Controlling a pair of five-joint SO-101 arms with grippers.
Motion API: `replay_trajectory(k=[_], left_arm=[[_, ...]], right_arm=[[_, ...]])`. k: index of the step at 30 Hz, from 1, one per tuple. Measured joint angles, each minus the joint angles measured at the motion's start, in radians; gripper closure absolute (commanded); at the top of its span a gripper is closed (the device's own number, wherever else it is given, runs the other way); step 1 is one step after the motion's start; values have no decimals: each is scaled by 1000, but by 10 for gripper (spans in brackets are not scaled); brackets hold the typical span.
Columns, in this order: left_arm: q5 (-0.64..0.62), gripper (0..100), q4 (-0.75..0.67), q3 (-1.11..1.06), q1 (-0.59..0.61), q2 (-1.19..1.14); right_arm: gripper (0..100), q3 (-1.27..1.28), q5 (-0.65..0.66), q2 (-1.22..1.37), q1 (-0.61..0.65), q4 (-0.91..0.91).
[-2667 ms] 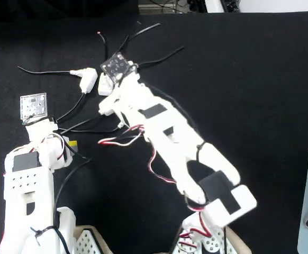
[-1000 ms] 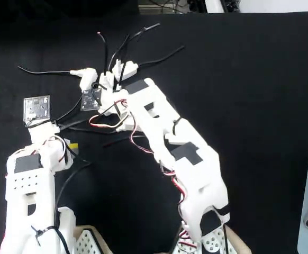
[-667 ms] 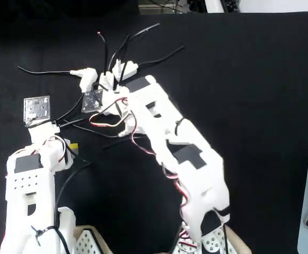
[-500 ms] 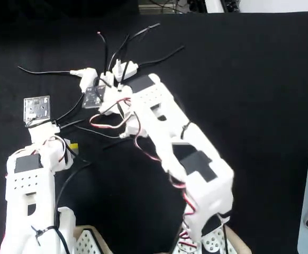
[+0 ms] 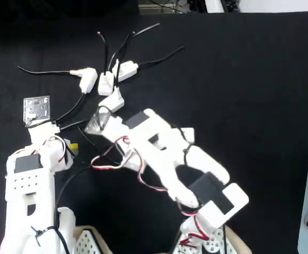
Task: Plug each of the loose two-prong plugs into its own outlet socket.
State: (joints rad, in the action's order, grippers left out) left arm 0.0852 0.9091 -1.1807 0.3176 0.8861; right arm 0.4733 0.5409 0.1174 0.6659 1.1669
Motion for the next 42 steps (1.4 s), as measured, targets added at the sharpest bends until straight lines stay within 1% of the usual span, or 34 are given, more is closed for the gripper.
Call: replay_trajectory(k=[7, 20, 24, 26, 30, 33, 38, 42], left_arm=[[0, 746, 0, 0, 0, 0], [0, 747, 0, 0, 0, 0], [0, 747, 0, 0, 0, 0], [0, 747, 0, 0, 0, 0], [0, 747, 0, 0, 0, 0], [0, 747, 0, 0, 0, 0], [0, 747, 0, 0, 0, 0], [0, 747, 0, 0, 0, 0]], right_arm=[[779, 0, 0, -9, 3, -2], [776, 0, 0, -9, 43, -12], [776, 0, 55, 17, 46, -34], [796, 0, 74, 40, 46, -38], [926, 0, 81, 44, 46, -44], [985, 0, 81, 44, 46, -44], [986, 0, 81, 44, 48, -44], [986, 0, 81, 35, 48, 34]])
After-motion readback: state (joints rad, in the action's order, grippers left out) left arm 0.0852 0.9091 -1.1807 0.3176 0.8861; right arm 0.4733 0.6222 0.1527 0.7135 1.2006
